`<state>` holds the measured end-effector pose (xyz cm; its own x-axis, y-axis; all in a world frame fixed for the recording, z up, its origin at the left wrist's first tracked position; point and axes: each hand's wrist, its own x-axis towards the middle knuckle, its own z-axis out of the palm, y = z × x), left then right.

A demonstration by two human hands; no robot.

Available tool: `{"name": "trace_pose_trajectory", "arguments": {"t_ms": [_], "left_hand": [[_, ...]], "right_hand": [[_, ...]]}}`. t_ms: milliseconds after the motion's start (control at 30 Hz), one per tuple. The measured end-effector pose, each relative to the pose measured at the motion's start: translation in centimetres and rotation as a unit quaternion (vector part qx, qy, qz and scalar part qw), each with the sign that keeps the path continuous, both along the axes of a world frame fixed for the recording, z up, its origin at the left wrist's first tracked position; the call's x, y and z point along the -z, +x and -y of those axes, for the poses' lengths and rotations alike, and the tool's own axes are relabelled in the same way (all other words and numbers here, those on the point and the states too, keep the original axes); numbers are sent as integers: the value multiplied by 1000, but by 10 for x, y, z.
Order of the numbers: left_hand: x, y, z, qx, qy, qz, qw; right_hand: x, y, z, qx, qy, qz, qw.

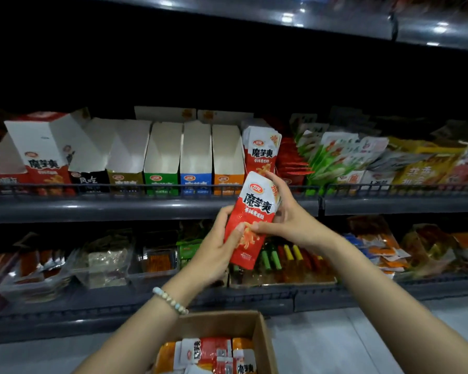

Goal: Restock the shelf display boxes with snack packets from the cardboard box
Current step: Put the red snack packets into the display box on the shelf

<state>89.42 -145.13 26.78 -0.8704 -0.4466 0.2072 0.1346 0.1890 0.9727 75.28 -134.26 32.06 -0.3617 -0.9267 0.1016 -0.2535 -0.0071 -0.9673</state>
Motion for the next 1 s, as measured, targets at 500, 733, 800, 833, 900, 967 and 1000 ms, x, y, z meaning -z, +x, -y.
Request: {"name": "trace_pose_trajectory", "arguments": {"t_ms": [500, 733, 800, 833, 900, 967, 1000], "left_hand": [[-62, -95, 75, -210, -285, 30, 935], [-41, -115, 92, -226, -373, 117, 892], [-37, -118, 92, -223, -376, 121, 891], [-34, -119, 92, -222, -383, 122, 889], [-31, -120, 92, -219, -393, 126, 884], [-27, -120, 93, -217, -403, 130, 879], [-26, -121, 93, -215, -410, 132, 876]], "right_hand": [[-71, -103, 40, 124, -156, -223, 954], [-57, -130, 67, 149, -160, -289, 932], [-50, -135, 72, 143, -139, -307, 931], [-46, -138, 73, 137, -127, -323, 928], [-39, -139, 74, 122, -102, -354, 921], [-33, -138, 76, 124, -67, -403, 904], [-30, -138, 78, 140, -48, -452, 880]]}}
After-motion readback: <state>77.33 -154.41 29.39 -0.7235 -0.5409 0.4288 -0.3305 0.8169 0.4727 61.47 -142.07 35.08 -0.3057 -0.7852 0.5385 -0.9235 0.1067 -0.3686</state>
